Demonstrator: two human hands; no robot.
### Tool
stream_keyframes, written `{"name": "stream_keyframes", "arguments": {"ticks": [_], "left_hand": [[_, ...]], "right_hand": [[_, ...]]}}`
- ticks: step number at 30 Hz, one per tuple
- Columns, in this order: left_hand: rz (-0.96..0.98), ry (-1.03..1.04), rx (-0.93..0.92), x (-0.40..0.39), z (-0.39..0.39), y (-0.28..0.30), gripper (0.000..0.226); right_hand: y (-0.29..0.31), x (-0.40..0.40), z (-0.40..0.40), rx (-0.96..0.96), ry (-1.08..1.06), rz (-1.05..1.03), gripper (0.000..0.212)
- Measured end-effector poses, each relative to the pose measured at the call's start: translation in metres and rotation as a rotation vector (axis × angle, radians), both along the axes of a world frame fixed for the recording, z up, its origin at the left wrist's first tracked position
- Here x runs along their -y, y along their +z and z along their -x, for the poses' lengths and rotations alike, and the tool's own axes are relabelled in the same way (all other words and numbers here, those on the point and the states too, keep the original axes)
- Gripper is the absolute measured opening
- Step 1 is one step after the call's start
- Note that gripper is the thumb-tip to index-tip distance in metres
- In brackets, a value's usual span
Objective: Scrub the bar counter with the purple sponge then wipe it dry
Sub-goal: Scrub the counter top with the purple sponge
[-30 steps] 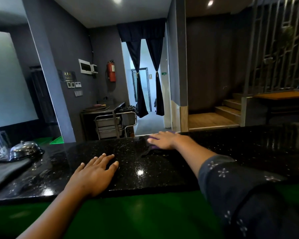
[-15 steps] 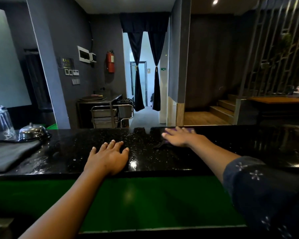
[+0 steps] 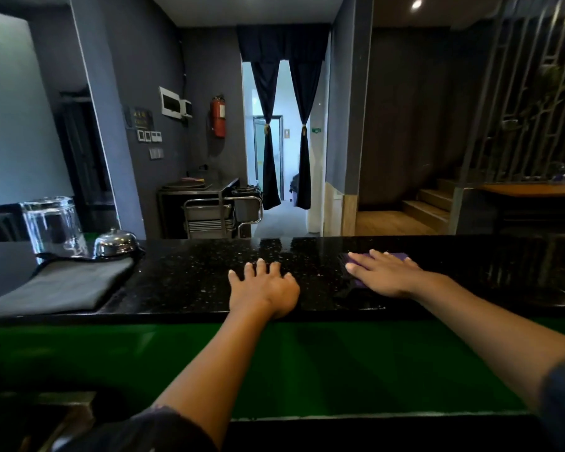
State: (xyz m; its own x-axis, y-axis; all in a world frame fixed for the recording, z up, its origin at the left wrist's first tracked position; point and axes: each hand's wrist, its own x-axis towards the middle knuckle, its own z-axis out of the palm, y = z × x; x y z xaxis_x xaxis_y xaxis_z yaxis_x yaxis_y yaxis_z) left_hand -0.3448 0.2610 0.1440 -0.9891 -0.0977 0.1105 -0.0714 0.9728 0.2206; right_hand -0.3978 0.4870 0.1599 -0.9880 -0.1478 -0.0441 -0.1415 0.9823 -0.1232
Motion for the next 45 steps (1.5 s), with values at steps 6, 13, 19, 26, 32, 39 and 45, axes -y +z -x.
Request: {"name": "stream_keyframes", "arguments": {"ticks": [6,13,19,26,32,39,45], "left_hand": [[-0.008,-0.032,0.027,0.005,-0.006,0.004,0.06],[-0.02,-0.04,0.025,0.005,-0.008,0.005,0.058],[-0.009,-0.035,0.015,0.003,-0.003,0.001,0.059],[-0.009,-0.037,-0.016,0.009,0.009,-0.006,0.059],[0.032,-0.02,-0.026,0.009,0.012,-0.005,0.059],[-0.012,-0.033,0.004,0.009,0.003,0.001,0.059],[-0.317,-0.148,0.006,0.05,-0.009,0.033,0.056]], "right_hand": [[-0.006,0.067,-0.021,0.01,0.051,0.018,0.066],[-0.013,0.037,-0.069,-0.022,0.184,0.008,0.074],[-0.011,0.049,-0.031,-0.028,0.097,0.02,0.059],[0.002,0.09,0.032,-0.001,-0.024,0.056,0.063],[0.0,0.081,0.022,0.001,0.088,0.061,0.063],[-0.016,0.034,-0.037,-0.038,0.252,0.02,0.063],[-0.01,0.037,0.004,0.014,0.146,0.035,0.062]]}}
